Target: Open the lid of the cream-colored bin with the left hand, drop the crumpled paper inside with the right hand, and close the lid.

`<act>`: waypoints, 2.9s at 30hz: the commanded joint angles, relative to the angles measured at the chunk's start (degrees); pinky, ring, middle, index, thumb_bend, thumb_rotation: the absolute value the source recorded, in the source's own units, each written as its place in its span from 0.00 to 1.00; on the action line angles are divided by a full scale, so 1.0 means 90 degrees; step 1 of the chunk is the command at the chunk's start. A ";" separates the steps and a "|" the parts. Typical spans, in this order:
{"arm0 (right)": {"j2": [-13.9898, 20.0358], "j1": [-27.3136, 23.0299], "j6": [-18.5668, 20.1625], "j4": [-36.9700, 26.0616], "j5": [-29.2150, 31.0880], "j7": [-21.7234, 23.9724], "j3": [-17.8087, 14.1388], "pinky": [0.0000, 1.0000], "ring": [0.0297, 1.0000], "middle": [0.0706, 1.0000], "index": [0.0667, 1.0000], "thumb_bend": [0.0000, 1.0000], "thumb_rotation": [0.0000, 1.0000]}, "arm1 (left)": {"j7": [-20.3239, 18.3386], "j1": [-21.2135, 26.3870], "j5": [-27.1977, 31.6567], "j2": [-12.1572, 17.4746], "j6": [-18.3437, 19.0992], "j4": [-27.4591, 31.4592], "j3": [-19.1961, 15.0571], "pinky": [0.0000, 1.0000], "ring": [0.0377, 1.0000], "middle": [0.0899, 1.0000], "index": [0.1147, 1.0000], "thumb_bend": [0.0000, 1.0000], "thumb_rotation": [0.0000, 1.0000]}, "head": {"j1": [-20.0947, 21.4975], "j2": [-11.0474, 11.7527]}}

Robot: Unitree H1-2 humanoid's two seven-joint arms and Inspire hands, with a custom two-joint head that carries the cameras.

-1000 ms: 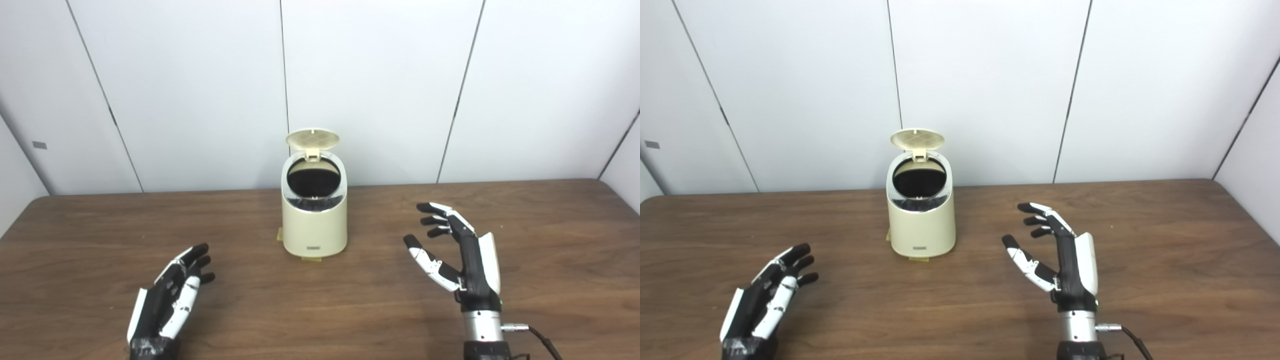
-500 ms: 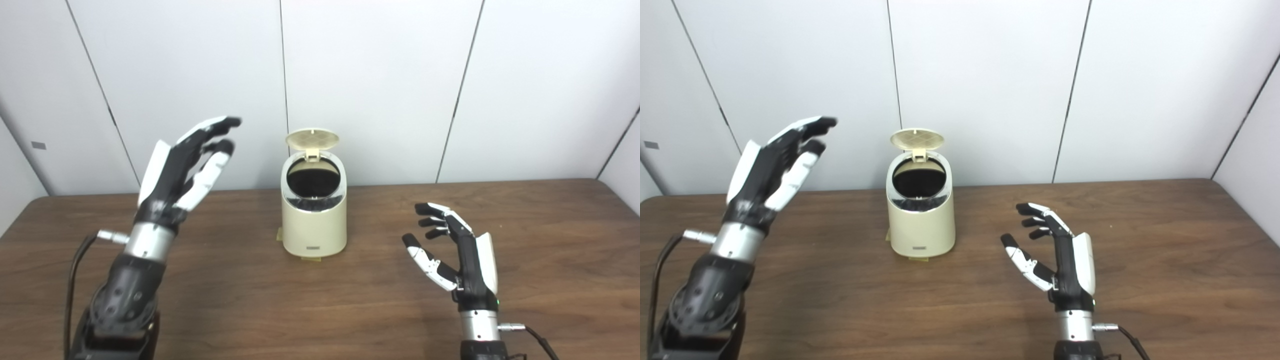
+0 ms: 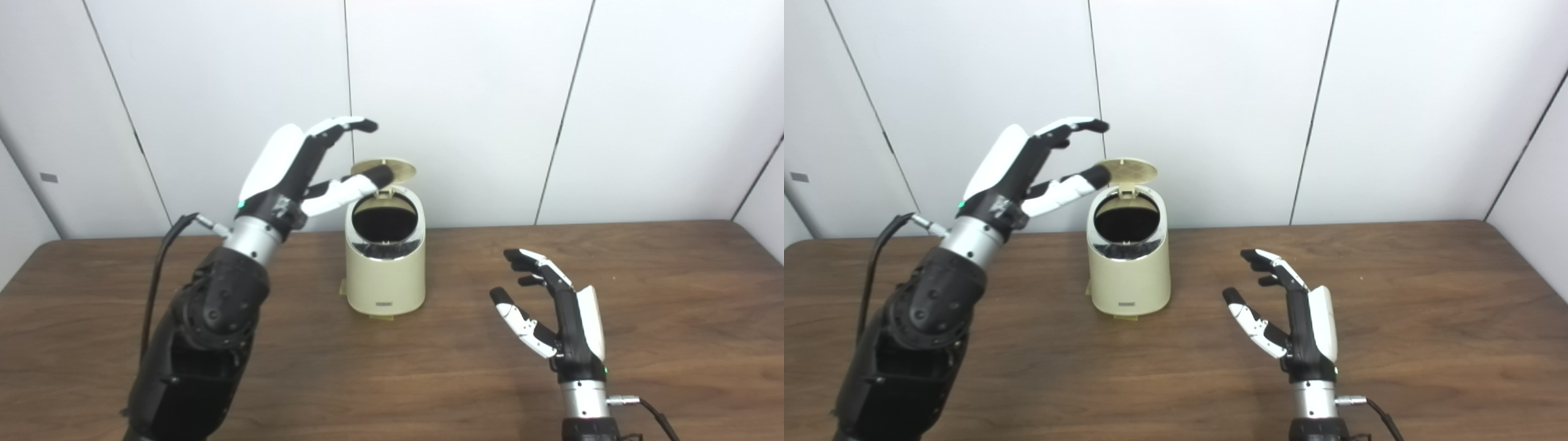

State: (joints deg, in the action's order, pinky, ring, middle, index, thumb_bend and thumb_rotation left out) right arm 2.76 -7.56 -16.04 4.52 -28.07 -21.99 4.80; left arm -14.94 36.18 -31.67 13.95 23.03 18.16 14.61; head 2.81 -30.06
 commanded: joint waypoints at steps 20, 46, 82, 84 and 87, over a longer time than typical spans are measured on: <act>-0.0318 0.0290 0.0021 0.0301 0.0266 0.0124 0.0148 0.59 0.69 0.70 0.70 0.31 0.52 | -0.0263 0.0551 -0.1738 0.0039 -0.0370 -0.0373 0.0594 1.00 0.92 0.82 0.79 1.00 1.00 | 0.0023 0.0048; -0.0280 0.0255 -0.0207 0.0497 0.0301 0.0165 0.0225 0.59 0.69 0.70 0.68 0.27 0.41 | -0.0507 0.0796 -0.2203 -0.0128 -0.0113 -0.1134 0.0435 1.00 0.93 0.82 0.78 0.99 0.96 | 0.0047 0.0101; -0.0292 0.0123 -0.0317 0.0684 0.0396 0.0108 0.0258 0.54 0.66 0.68 0.67 0.30 0.45 | -0.0103 0.0797 -0.1768 -0.0302 -0.0422 -0.1216 0.0192 1.00 0.82 0.74 0.68 0.88 0.84 | 0.0049 0.0135; -0.0295 0.0112 -0.0310 0.0694 0.0382 0.0098 0.0259 0.55 0.66 0.68 0.67 0.30 0.45 | -0.0081 0.0799 -0.1764 -0.0294 -0.0448 -0.1233 0.0191 1.00 0.82 0.74 0.69 0.87 0.83 | 0.0050 0.0140; -0.0309 0.0088 -0.0361 0.0754 0.0407 0.0074 0.0252 0.55 0.66 0.68 0.66 0.30 0.43 | -0.0018 0.0810 -0.1802 -0.0273 -0.0498 -0.1274 0.0201 1.00 0.82 0.74 0.70 0.87 0.82 | 0.0052 0.0153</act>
State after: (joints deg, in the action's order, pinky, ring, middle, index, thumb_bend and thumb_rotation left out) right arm 2.49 -9.04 -16.74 6.60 -24.13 -20.34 5.93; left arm -17.48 40.68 -47.52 11.05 20.31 6.17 16.94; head 3.25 -28.65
